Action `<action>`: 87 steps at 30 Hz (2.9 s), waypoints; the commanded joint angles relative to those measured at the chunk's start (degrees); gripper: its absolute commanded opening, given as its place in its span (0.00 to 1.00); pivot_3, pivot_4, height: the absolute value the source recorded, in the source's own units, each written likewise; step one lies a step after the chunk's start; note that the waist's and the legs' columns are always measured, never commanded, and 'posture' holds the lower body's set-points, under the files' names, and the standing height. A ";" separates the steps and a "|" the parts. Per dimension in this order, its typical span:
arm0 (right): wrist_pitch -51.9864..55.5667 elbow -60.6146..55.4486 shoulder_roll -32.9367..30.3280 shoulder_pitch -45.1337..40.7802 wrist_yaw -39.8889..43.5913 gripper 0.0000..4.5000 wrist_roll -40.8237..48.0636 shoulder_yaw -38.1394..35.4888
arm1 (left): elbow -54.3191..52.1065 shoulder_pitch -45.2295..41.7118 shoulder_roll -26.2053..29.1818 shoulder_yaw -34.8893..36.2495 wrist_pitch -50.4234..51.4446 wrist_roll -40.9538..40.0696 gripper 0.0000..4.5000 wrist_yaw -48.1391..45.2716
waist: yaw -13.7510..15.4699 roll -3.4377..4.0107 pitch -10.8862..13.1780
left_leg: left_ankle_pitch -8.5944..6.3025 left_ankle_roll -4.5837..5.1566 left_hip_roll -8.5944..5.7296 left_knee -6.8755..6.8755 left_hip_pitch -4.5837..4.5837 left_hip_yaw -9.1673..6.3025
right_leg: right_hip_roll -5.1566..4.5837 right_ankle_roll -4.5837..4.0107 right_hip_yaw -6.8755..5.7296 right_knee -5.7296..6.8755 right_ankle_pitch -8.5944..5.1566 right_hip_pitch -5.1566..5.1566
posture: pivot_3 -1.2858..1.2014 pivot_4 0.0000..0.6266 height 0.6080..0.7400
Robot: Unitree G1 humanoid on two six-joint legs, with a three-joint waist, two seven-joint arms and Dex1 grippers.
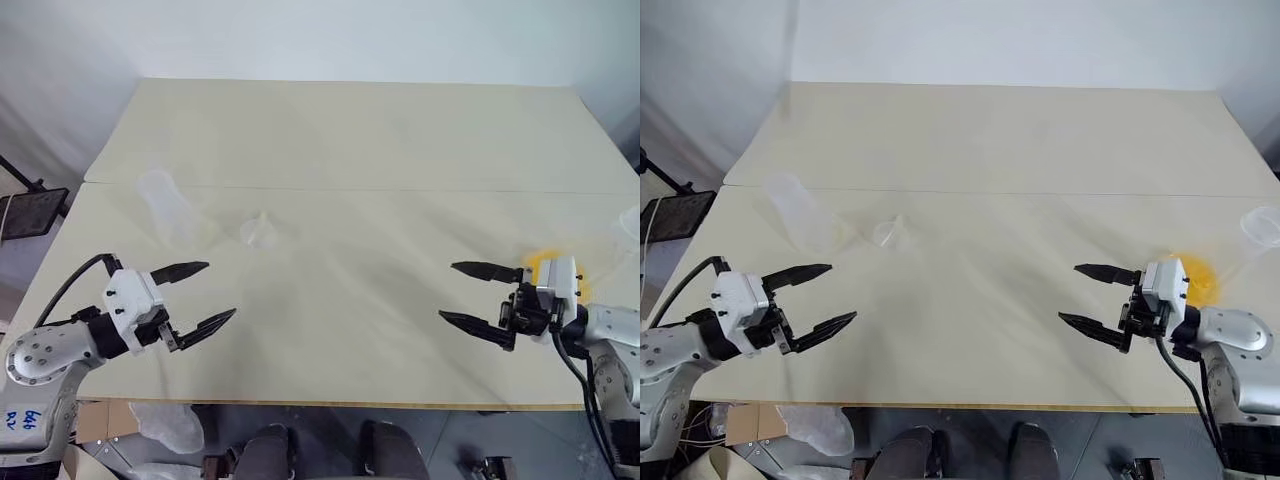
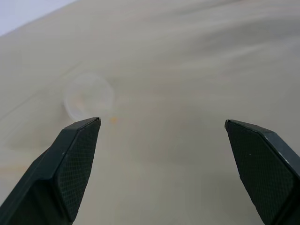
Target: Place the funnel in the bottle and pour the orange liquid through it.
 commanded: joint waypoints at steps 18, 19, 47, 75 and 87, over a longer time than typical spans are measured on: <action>2.88 -1.98 18.91 -18.79 -10.42 1.00 -2.14 14.59 | -1.15 13.67 -21.44 18.17 -2.17 -6.29 1.00 22.08 | 0.97 -0.20 -0.03 | -0.14 0.12 0.09 0.26 0.02 -0.30 | -0.13 0.02 0.01 0.30 0.01 0.07 | 0.52 0.24 1.00; 2.91 -1.80 19.03 -19.04 -9.98 1.00 -2.25 14.97 | -1.59 13.70 -21.90 17.86 -2.34 -5.92 1.00 22.99 | 1.10 -0.20 -0.03 | -0.25 0.13 0.11 0.43 -0.02 -0.36 | -0.12 0.02 -0.03 0.31 0.01 0.11 | 0.52 0.24 1.00; 2.73 -5.41 19.39 -15.69 -11.87 1.00 -2.12 15.12 | 24.97 -30.75 -8.13 2.93 12.77 0.56 0.96 29.21 | -0.28 -0.26 -0.03 | -0.49 0.02 0.07 0.80 0.01 -0.43 | 0.17 0.02 -0.17 0.47 0.01 0.24 | 0.52 0.24 1.00; 4.76 -17.49 7.24 2.46 -23.14 1.00 1.68 -8.25 | 33.92 -53.62 -18.91 -25.70 4.06 2.50 0.52 -9.85 | 1.35 -0.44 0.08 | -0.50 0.04 0.02 0.87 -0.16 0.15 | 0.22 0.05 -0.16 0.21 0.01 0.27 | 0.52 0.24 1.00; 3.70 -28.81 11.57 17.58 -28.43 1.00 1.15 -10.59 | 50.03 -57.91 -30.32 -29.55 -8.26 10.29 0.52 -11.72 | 1.31 -0.47 0.10 | -0.49 0.06 0.18 0.86 -0.20 0.65 | 0.32 0.06 0.13 0.16 0.01 -0.03 | 0.52 0.24 1.00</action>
